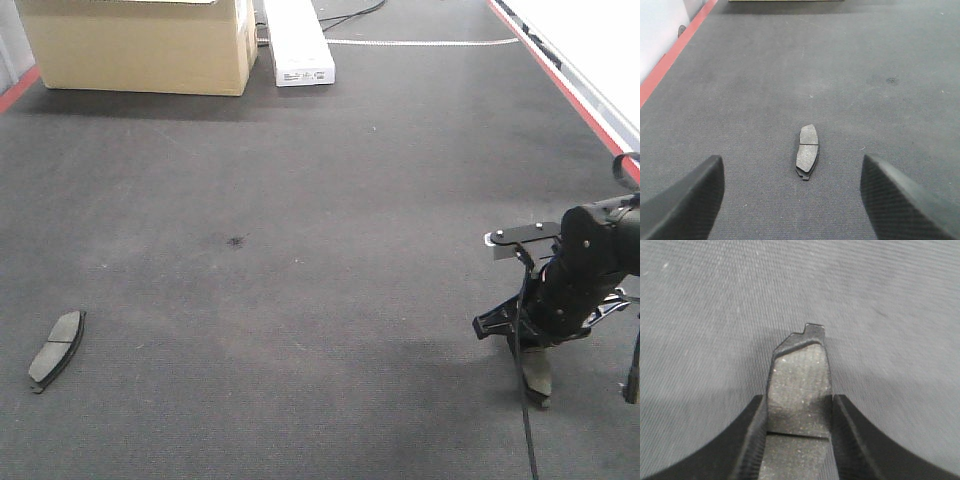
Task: Move and align brake pads A on conveyor
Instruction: 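Lower the right gripper to the belt and release its brake pad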
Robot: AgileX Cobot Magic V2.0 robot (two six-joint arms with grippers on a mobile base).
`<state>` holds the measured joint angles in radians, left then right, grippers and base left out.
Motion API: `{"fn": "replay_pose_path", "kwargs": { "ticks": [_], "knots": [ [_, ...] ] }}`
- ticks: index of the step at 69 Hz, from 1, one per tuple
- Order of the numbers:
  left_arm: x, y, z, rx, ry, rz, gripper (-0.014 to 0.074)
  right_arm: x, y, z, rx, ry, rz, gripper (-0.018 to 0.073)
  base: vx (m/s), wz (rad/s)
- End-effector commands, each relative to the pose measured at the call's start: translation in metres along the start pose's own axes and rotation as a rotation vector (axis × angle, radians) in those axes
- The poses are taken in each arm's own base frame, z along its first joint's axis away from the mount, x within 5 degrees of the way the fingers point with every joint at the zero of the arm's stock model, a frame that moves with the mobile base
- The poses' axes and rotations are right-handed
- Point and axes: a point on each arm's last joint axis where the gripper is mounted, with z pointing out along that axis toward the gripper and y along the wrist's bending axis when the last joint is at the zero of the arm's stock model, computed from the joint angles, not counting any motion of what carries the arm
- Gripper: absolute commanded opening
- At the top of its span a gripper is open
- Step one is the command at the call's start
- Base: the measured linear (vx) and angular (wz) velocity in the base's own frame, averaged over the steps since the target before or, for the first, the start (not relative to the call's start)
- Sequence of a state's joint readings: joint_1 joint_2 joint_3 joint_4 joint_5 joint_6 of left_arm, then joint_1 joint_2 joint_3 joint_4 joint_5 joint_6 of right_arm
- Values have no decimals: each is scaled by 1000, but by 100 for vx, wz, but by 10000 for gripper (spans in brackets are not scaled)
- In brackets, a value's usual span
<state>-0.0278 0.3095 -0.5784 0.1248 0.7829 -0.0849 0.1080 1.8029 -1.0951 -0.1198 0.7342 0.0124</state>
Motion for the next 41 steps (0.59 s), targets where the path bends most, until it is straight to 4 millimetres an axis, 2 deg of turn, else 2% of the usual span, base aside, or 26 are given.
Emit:
{"fn": "replay_pose_path", "kwargs": {
  "ticks": [1, 13, 27, 35, 41],
  "knots": [
    [-12, 0, -3, 3, -78, 2, 541, -11, -5, -12, 18, -83, -16, -7, 0, 0],
    [-12, 0, -3, 3, -78, 2, 541, -11, -4, 1, 15, -47, -19, -7, 0, 0],
    [-12, 0, -3, 3, -76, 2, 541, -14, -5, -2, 16, -55, -18, 8, 0, 0],
    [-12, 0, -3, 3, -75, 2, 541, -19, -5, -7, 15, -61, -11, 67, 0, 0],
    [-12, 0, -3, 3, -75, 2, 541, -21, -6, -10, 15, -63, -9, 162, 0, 0]
  ]
}}
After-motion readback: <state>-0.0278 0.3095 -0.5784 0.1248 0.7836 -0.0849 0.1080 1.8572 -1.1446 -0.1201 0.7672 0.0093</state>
